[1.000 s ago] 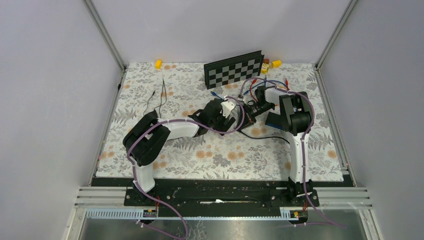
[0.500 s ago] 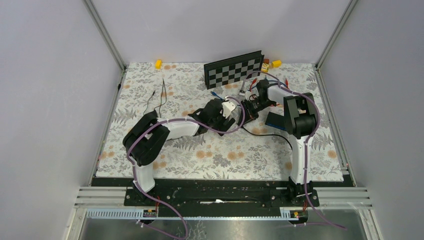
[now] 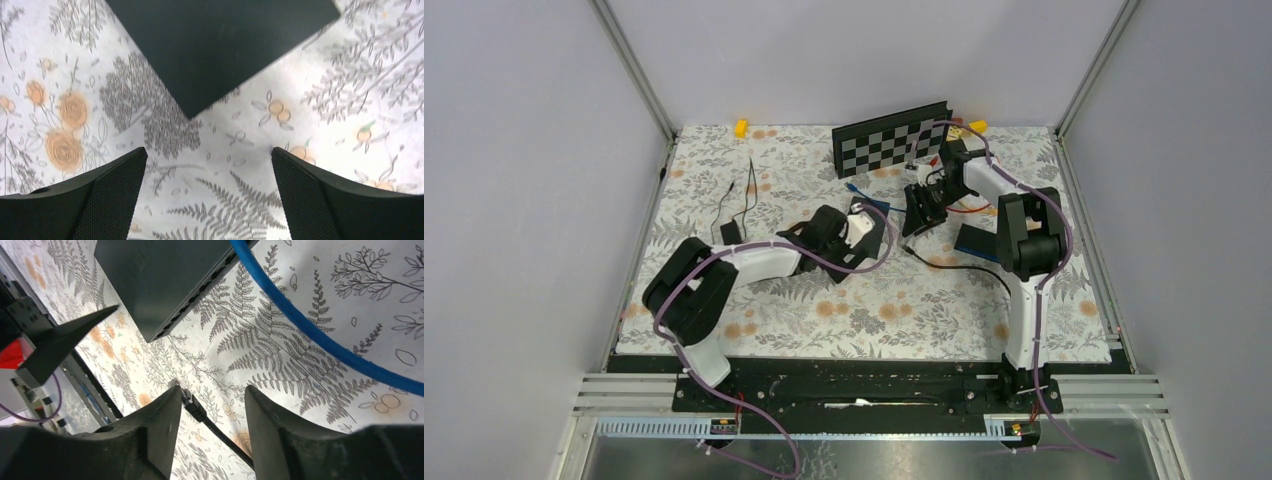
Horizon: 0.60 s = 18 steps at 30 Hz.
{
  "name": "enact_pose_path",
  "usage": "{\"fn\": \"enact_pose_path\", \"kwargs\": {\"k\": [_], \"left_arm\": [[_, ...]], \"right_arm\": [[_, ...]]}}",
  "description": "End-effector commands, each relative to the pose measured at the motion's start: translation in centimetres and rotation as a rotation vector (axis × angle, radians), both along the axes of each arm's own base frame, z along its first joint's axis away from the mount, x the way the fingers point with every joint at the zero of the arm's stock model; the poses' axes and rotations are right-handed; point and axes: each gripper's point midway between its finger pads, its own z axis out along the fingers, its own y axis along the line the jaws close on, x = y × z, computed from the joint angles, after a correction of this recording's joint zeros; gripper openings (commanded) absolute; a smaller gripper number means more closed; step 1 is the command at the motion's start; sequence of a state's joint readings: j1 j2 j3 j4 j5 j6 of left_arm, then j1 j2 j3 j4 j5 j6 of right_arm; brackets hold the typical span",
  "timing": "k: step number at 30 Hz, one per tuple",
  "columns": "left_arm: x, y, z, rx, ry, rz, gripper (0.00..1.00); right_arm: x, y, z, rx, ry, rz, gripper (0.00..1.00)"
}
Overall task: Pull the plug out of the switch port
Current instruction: Place the connector at the center of the board.
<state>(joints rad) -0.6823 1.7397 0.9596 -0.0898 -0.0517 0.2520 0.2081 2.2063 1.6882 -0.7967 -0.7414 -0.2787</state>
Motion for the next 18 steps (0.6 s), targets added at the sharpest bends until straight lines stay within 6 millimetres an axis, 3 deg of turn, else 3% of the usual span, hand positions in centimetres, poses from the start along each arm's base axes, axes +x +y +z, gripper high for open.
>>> {"fn": "enact_pose_path", "kwargs": {"k": [1,7,14,18], "left_arm": [[-1.6,0.8,1.5,-0.025,0.012,-0.023,0.97],[-1.2,1.0,4.1,-0.067,-0.049,-0.015,0.99],[-1.0,1.1,5.7,-0.094,-0.089,-0.007,0.99],[-0.8,1.2,5.7,-0.092,-0.097,-0.001,0.99]], "right_arm": [[-0.4,-1.6,3.4,-0.064,-0.109,0.049,0.61],[-2.5,-5.5,4.4,-0.243,-0.251,0.151,0.74],[-7.0,-12.6,4.0,-0.571,-0.338,0.246,0.77],[-9.1,-15.4,4.0,-0.695,-0.347,0.253,0.78]]}}
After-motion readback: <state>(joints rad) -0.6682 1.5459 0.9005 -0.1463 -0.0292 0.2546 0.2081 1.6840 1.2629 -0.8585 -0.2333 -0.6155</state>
